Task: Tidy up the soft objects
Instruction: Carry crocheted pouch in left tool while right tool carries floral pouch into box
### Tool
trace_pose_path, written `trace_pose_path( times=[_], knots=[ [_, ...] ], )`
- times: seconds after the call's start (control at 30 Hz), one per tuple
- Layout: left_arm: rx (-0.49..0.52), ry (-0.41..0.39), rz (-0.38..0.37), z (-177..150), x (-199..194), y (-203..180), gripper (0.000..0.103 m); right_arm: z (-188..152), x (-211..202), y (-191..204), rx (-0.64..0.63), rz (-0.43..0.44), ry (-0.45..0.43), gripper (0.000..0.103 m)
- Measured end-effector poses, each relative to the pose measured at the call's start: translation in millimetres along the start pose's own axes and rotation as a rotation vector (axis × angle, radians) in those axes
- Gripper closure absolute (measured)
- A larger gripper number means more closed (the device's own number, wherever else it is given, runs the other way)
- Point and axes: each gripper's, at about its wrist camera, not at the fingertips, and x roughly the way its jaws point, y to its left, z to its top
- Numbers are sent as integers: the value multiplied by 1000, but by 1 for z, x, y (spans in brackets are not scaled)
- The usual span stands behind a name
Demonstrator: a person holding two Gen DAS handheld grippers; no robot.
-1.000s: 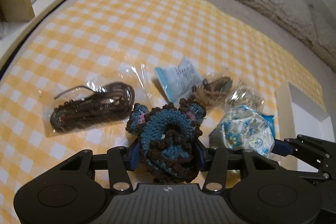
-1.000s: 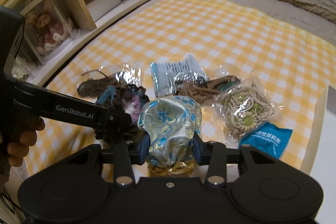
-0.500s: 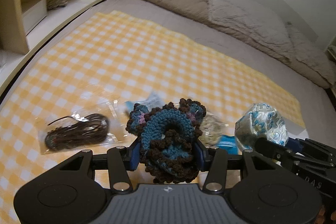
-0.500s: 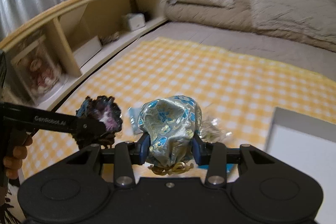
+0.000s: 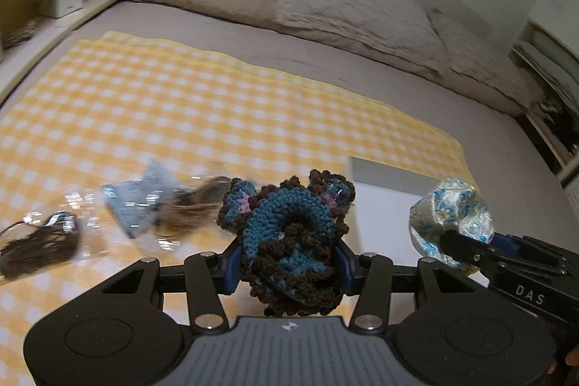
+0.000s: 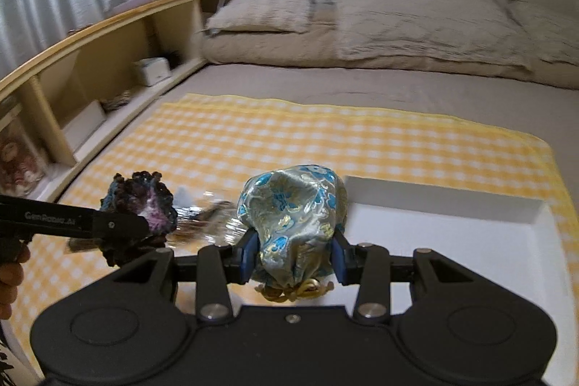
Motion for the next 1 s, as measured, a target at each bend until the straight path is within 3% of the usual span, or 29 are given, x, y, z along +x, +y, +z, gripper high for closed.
trace_pose_path(
  times=[0.37, 0.53, 0.7, 0.77, 0.83, 0.97, 1.0],
  knots=[
    [99, 105, -86, -17, 40, -63, 52, -19, -17, -52, 75, -86, 53, 60],
    [96, 160, -147, -24, 60, -82, 52, -29, -14, -66, 104, -117, 111, 60],
    [95, 168, -185, -28, 78, -92, 51, -35, -16, -76, 116, -136, 128, 60],
    [110, 174, -164, -30, 85, -93, 48, -37, -16, -80, 121, -142, 140, 60],
    [116, 189, -142, -31, 91, -94, 36, -39, -15, -84, 124, -147, 153, 60],
    [145, 193, -133, -32, 90, -95, 29, -41, -12, -85, 123, -151, 173, 60],
    [155, 189, -127, -31, 88, -94, 23, -41, -12, -85, 124, -150, 175, 60]
  ],
)
